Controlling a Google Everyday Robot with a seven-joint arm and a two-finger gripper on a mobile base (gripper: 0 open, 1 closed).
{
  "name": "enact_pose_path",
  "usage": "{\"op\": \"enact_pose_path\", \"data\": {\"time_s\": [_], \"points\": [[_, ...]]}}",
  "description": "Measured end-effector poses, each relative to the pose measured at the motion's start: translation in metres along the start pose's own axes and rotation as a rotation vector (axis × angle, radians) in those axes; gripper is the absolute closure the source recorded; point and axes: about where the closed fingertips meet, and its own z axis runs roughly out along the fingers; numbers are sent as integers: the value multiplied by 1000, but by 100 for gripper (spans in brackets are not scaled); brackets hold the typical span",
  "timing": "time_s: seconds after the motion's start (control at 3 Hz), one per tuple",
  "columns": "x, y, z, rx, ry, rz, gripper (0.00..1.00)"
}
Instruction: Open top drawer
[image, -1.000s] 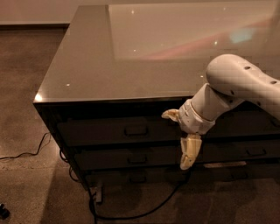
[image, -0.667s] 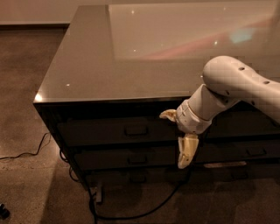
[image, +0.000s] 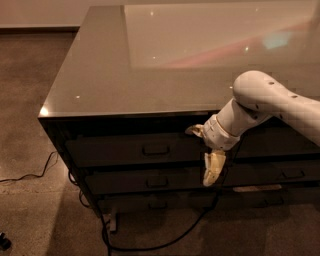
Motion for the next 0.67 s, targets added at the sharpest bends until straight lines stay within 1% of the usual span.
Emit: {"op": "enact_pose_path", "data": {"time_s": [0.33, 0.67], "points": [[0, 0, 1, 0, 0, 1, 0], [3, -1, 8, 10, -19, 28, 0]]}}
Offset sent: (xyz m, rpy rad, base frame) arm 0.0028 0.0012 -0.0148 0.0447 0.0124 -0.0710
